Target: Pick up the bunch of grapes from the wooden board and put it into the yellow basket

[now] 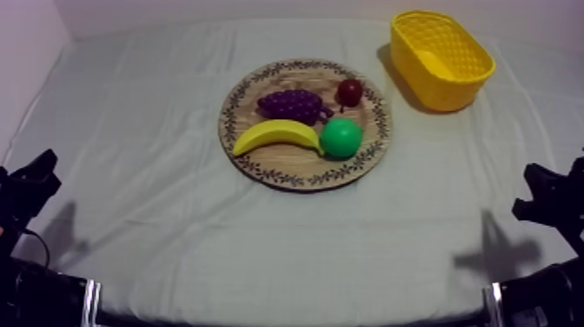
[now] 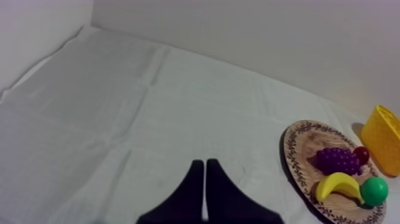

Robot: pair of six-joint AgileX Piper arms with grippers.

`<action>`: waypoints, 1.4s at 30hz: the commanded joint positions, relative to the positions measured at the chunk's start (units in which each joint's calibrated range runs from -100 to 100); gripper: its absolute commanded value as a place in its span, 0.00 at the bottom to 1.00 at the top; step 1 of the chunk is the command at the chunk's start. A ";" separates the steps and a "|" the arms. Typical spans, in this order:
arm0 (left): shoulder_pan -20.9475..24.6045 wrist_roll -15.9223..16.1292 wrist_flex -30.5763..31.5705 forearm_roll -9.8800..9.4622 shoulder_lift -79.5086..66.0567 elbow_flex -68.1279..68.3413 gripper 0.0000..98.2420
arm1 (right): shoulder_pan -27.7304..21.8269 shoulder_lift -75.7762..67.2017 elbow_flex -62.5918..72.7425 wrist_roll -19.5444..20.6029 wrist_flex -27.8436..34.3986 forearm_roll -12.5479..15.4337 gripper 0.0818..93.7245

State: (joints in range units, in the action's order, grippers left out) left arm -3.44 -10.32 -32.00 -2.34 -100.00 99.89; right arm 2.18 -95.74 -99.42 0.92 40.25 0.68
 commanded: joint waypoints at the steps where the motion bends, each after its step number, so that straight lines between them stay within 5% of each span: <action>1: 0.01 -0.01 -0.01 0.02 0.00 0.00 0.00 | 0.27 -0.02 -0.36 -12.48 -1.46 0.18 0.00; 42: 0.01 -0.01 -0.01 0.02 0.00 0.00 0.00 | 1.10 3.84 2.22 -7.21 -7.07 -0.73 0.01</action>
State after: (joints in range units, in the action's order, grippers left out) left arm -3.44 -10.32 -32.00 -2.34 -100.00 99.89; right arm 3.30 -92.32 -97.76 -6.33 33.41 0.00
